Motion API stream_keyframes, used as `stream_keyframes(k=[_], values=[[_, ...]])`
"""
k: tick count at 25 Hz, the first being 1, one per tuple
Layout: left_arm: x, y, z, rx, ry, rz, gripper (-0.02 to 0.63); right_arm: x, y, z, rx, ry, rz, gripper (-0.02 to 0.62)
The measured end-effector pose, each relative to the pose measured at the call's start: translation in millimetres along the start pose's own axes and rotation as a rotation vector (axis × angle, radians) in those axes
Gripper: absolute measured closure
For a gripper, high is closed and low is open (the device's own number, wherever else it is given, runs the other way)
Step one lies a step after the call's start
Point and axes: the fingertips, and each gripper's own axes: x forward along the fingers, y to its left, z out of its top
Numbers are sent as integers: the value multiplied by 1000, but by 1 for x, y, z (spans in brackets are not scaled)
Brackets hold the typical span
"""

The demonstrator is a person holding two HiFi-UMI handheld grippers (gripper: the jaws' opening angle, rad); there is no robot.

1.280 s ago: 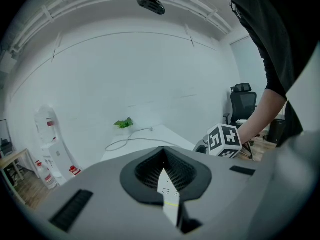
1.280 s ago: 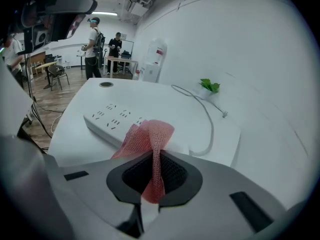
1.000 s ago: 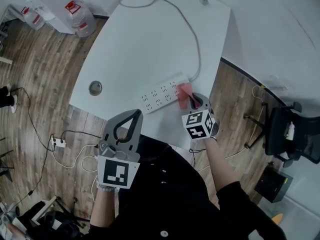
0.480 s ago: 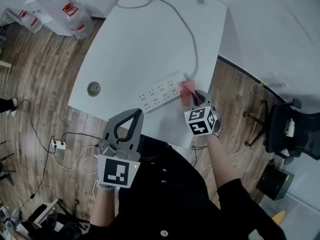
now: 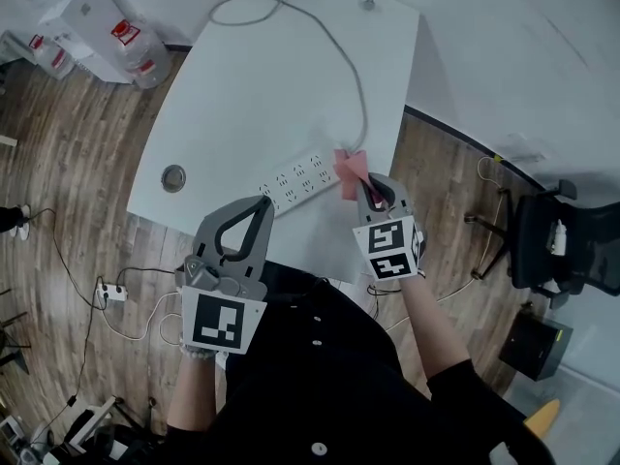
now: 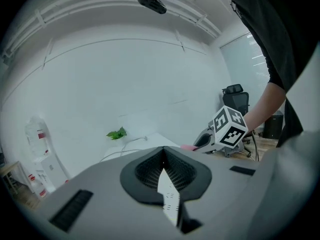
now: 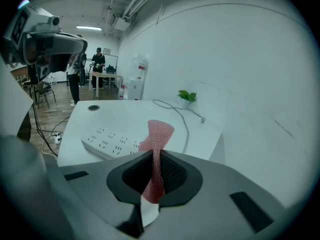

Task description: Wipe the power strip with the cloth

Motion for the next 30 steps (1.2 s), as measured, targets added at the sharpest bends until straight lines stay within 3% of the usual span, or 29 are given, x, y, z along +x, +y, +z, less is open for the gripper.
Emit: stream_keyframes(k=[7, 14, 30], values=[[2, 0, 36, 68, -74, -14, 592, -45, 5, 62, -7, -190, -12, 545], [1, 0, 51, 103, -109, -8, 592, -80, 14, 98, 14, -278, 25, 545], [1, 4, 55, 105, -127, 2, 592, -98, 25, 118, -51, -293, 26, 545]])
